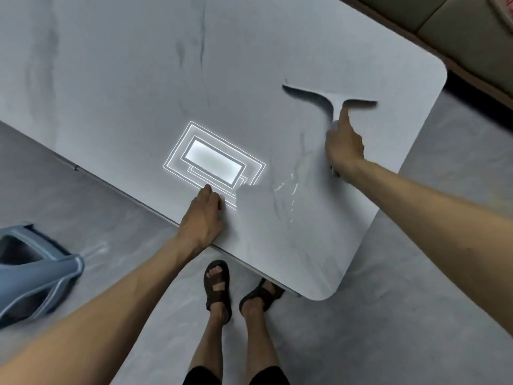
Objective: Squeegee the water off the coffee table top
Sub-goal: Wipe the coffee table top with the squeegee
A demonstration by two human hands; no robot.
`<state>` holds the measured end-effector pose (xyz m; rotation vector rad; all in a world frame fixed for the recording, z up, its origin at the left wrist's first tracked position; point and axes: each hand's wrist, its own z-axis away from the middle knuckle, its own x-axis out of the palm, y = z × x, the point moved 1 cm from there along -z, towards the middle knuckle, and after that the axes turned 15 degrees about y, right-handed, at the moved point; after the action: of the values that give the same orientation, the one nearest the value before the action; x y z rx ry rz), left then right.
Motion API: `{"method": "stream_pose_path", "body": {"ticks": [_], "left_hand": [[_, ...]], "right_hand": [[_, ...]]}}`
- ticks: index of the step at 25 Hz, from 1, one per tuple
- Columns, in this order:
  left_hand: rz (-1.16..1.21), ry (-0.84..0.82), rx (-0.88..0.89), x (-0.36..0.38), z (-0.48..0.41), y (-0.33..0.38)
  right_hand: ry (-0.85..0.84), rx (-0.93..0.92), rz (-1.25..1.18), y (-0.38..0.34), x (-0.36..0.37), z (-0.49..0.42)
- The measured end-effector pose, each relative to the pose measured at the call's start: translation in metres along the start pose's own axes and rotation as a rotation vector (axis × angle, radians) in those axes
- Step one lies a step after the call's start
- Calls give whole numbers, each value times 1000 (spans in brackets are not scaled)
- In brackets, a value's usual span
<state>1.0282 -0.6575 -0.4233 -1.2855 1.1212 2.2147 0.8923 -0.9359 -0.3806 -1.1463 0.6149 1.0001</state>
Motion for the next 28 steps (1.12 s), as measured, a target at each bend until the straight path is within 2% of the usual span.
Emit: {"method": "stream_pose_path", "body": {"ticks": [3, 6, 14, 19, 24, 28], "left_hand": [[20, -18, 18, -2, 5, -1], [48, -27, 16, -3, 14, 0], [-29, -103, 66, 2, 30, 5], [127, 73, 58, -14, 33, 10], [123, 80, -65, -21, 40, 0], [65, 107, -47, -8, 53, 2]], "right_hand": [[-120, -237, 95, 34, -3, 55], [-192, -274, 119, 85, -16, 97], [-144, -354, 407, 188, -87, 142], [-87, -389, 337, 183, -100, 162], [-271, -694, 384, 131, -32, 182], [-360, -830, 386, 118, 14, 183]]}}
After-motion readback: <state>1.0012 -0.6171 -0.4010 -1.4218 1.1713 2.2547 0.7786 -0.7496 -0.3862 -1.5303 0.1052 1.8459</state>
